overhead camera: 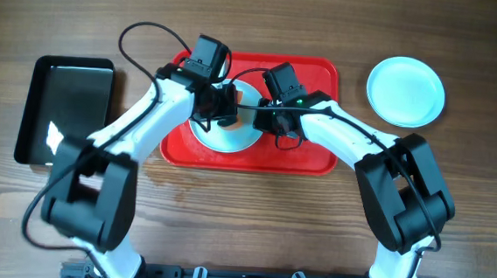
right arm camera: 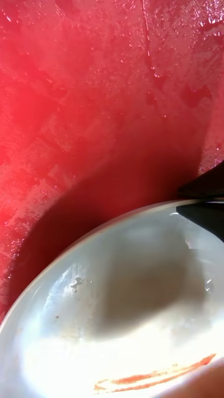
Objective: Clean dirty plates on tray and stack at the side
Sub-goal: 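Hold the plate with the right gripper and scrub it with the left sponge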
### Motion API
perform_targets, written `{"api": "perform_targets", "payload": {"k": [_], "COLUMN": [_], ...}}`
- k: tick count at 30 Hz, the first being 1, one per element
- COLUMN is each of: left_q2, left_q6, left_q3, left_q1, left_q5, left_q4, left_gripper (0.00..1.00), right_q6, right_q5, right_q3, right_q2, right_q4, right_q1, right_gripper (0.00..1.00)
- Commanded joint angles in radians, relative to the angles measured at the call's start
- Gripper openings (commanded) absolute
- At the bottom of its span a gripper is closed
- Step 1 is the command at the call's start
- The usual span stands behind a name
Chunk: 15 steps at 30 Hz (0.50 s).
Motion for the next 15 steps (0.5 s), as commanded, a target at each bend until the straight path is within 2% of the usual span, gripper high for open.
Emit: {"api": "perform_targets", "payload": {"k": [1, 6, 15], "left_q2": [0.061, 0.068, 0.069], "left_q6": [0.012, 0.012, 0.013], "left_q3": [-0.005, -0.005, -0.005], "left_q1": [-0.002, -0.002, 0.013], "left_q5": [-0.02, -0.042, -0.295], "left_q4": [0.006, 0.009, -0.118], "left_gripper": [0.04, 0.04, 0.04], "right_q6": [-0.01, -0.01, -0.01], "right_q5": [-0.001, -0.001, 0.0], "right_q3": [-0.01, -0.01, -0.01], "right_q2": [0.027, 0.027, 0.027], "right_q4": [-0.003, -0.006, -0.02], "right_q1": [-0.005, -0.005, -0.005], "right_gripper": [0.04, 0.04, 0.04]}}
